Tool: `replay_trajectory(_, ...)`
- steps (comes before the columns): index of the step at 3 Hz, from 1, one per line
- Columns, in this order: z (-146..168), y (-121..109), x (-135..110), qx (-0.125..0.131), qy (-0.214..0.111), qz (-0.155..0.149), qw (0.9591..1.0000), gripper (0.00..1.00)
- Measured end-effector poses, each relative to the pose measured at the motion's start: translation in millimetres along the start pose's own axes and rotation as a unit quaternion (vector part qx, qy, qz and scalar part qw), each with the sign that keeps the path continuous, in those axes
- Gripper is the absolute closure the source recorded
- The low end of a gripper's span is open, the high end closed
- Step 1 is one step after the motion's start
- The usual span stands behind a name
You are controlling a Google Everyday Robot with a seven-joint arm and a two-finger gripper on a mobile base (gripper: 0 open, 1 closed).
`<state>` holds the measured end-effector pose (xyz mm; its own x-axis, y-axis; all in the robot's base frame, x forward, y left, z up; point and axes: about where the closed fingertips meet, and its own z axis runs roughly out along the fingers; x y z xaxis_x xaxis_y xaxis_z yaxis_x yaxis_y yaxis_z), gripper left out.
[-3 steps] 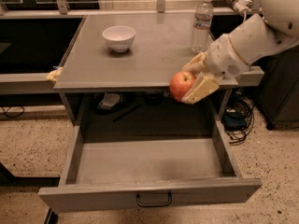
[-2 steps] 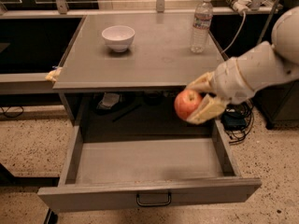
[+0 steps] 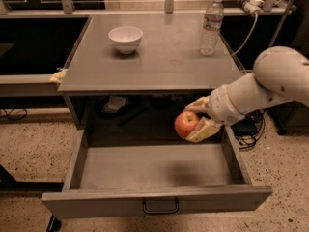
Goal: Place apple into top drawer
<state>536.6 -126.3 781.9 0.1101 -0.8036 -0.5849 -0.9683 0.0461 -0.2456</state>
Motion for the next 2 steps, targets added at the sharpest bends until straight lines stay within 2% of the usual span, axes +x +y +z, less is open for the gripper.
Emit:
replay_trajectory(1,29.8,-13.4,0.1,-0.01,0.002,-0.011,0.9999,1.0)
replay_trajectory(2,55.4,-11.7,-0.5,-0.03,0.013,-0.02,0.9993,1.0)
